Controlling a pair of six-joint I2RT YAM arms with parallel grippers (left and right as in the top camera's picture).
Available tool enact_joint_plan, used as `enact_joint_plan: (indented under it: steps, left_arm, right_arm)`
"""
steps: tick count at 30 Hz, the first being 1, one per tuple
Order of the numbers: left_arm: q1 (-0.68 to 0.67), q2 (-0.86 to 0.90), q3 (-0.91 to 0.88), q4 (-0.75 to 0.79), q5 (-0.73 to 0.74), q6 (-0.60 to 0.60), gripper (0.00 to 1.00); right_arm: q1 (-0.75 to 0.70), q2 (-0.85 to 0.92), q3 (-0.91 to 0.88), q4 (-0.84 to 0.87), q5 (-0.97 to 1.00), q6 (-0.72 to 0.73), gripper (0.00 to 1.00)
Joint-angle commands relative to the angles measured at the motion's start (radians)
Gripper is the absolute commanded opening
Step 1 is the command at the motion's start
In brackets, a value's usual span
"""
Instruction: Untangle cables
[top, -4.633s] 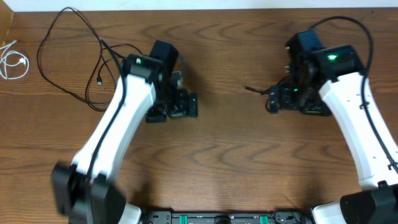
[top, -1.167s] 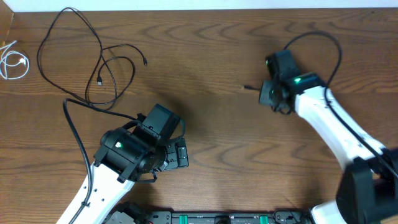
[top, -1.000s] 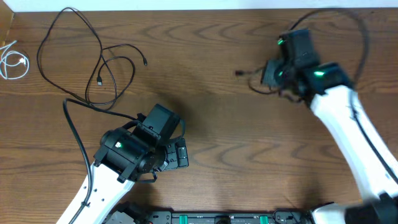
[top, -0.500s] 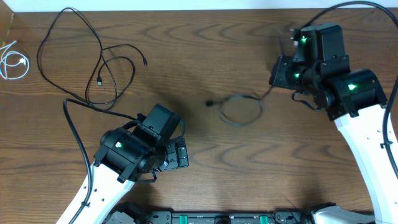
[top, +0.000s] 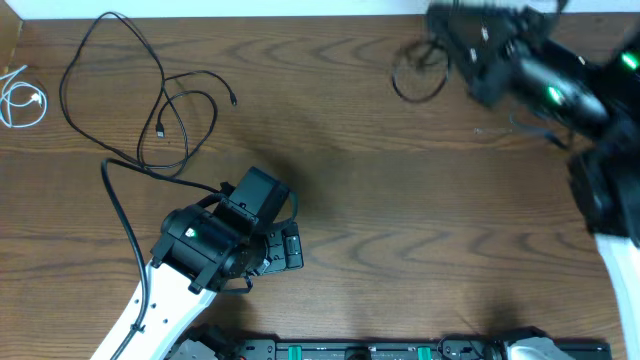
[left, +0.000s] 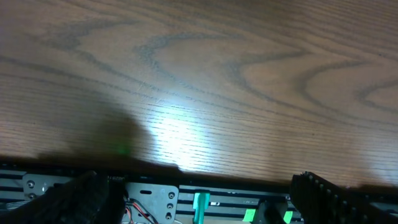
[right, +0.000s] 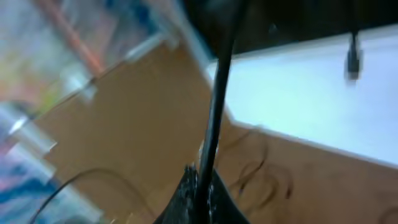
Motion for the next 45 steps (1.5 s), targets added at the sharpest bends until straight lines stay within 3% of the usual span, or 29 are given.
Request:
enact_joint_plan:
  steps: [1, 6, 25, 29, 33, 38, 45]
  left_arm:
    - [-0.005, 0.002, 0.000, -0.004, -0.016, -0.012, 0.98]
    - [-0.005, 0.002, 0.000, -0.004, -0.016, -0.012, 0.98]
    - [-0.005, 0.002, 0.000, 0.016, -0.011, -0.020, 0.98]
    - [-0.005, 0.001, 0.000, 0.089, 0.013, -0.048, 0.98]
    - [-0.005, 0.008, -0.002, 0.236, 0.131, -0.148, 0.98]
    - [-0.005, 0.045, -0.002, 0.359, 0.135, -0.168, 0.98]
    - [-0.005, 0.192, -0.002, 0.381, 0.219, -0.179, 0.98]
  right_arm:
    - [0.013, 0.020, -0.003, -0.145, 0.011, -0.017, 0.01]
    - [0.048, 0.058, -0.004, -0.365, 0.212, 0.115, 0.02]
    - [0.123, 0.080, -0.005, -0.487, 0.208, 0.151, 0.01]
    - [0.132, 0.082, -0.005, -0.489, 0.208, 0.152, 0.02]
    - [0.159, 0.082, -0.005, -0.486, 0.208, 0.152, 0.02]
    - [0.195, 0.082, -0.005, -0.473, 0.208, 0.156, 0.02]
    - [0.219, 0.081, -0.005, -0.365, 0.208, 0.238, 0.01]
